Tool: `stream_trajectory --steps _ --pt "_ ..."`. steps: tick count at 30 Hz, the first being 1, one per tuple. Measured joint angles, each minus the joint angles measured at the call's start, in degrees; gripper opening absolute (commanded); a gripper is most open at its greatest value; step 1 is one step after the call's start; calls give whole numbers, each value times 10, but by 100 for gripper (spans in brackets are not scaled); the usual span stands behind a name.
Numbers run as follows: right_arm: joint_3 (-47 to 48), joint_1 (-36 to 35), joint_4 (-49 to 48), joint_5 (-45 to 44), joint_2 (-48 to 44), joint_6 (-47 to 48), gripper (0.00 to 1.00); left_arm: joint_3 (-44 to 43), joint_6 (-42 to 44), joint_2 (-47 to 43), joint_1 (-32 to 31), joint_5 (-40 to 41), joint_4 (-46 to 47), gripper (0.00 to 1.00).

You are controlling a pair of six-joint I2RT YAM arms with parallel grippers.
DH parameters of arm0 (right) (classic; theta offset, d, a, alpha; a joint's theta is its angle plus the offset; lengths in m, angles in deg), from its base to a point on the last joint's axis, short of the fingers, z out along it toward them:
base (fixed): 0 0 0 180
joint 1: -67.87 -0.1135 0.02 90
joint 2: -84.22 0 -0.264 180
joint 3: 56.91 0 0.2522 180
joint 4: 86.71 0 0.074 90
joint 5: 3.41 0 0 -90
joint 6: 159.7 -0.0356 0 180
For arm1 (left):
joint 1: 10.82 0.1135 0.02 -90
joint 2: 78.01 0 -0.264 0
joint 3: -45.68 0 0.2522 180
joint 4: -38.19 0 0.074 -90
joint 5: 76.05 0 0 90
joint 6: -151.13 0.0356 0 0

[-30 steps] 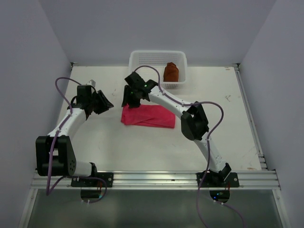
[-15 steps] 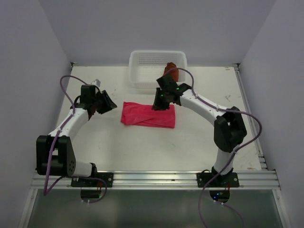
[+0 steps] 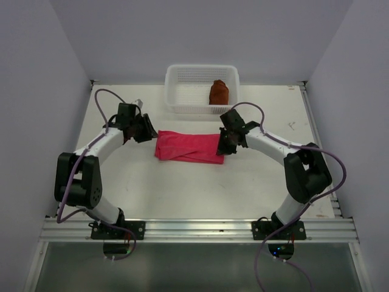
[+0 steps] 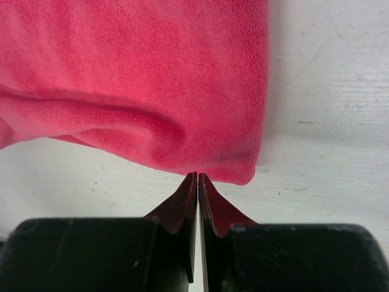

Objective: Roll the towels
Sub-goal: Fold the towel

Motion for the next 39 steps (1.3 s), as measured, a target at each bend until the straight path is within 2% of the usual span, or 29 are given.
stream_trajectory --steps 12,29,35,38,39 --pt "-42 1 -61 -1 54 18 6 -40 1 68 -24 19 -11 41" --pt "-42 0 -65 -9 53 30 7 -125 11 159 -24 39 -32 36" --pt "-43 0 -67 -9 53 33 7 -125 14 184 -26 29 -33 32" --pt "-44 0 -68 -9 54 33 7 -125 15 184 -27 25 -31 27" --pt "-44 0 -68 -9 54 33 7 -125 16 185 -28 24 -31 21"
